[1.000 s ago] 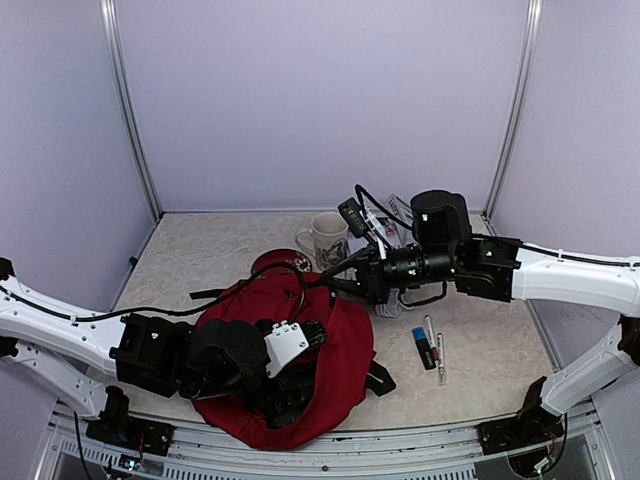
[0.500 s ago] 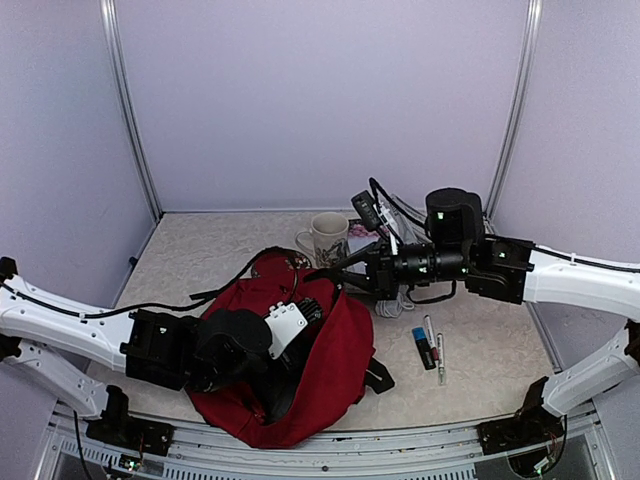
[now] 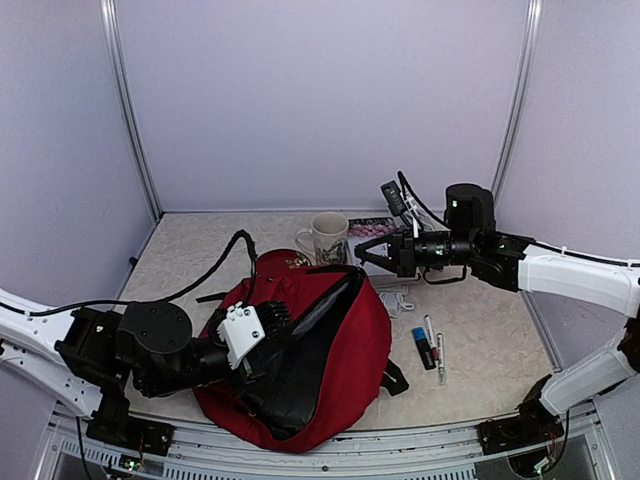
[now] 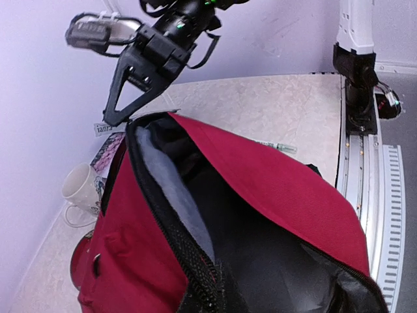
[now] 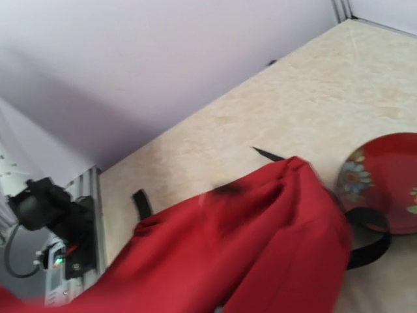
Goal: Pack the student bag
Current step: Unzip the largest pocket of the student bag.
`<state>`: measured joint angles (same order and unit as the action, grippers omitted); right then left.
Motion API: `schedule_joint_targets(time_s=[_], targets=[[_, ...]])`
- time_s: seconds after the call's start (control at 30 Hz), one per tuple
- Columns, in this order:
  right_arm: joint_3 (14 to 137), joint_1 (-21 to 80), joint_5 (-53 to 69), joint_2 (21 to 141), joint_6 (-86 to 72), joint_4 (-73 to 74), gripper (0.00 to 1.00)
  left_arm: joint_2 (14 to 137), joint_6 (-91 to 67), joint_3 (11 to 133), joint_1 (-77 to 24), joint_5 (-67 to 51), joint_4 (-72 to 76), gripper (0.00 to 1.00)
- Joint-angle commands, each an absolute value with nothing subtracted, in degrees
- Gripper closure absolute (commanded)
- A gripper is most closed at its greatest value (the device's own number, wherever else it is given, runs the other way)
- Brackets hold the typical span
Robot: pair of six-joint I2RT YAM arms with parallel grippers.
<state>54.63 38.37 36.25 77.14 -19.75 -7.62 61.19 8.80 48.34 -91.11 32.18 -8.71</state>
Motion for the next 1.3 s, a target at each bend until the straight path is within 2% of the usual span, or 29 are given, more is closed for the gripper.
schedule_joint_targets(time_s=[0.0, 0.13, 0.27, 0.43, 0.6, 0.77, 1.1, 1.27], targets=[[58.93, 31.66, 33.01, 82.93, -16.03, -13.64, 1.0, 57.82, 16.28, 52.62, -95.16, 31.53, -14.15, 1.0], [59.58, 34.52, 37.73, 82.03, -12.98, -14.91, 1.0, 54.0, 19.83, 52.3, -93.3, 35.93, -13.61, 1.0], [59.06, 36.4, 35.34, 81.72, -10.44, -14.65, 1.0, 50.11, 20.46, 50.5, -89.15, 32.24, -9.48, 1.0], [58.86, 36.64, 36.52, 87.93, -14.4, -21.44, 1.0, 52.51, 25.08, 52.33, -89.38, 29.51, -0.68, 1.0], [60.16, 38.28, 39.7, 90.71, -16.97, -28.6, 1.0, 55.69, 30.21, 59.94, -89.9, 20.54, 0.04, 1.0], [60.61, 38.9, 38.63, 92.54, -15.87, -29.11, 1.0, 54.14, 35.1, 60.42, -92.52, 11.96, 3.9, 1.0], [63.51, 36.59, 36.66, 98.61, -17.7, -30.89, 1.0, 46.19, 34.69, 57.84, -91.41, 13.49, 4.35, 1.0], [59.39, 36.47, 30.87, 92.69, -17.48, -32.22, 1.0, 42.24, 35.02, 56.73, -88.62, 25.43, 2.29, 1.0]])
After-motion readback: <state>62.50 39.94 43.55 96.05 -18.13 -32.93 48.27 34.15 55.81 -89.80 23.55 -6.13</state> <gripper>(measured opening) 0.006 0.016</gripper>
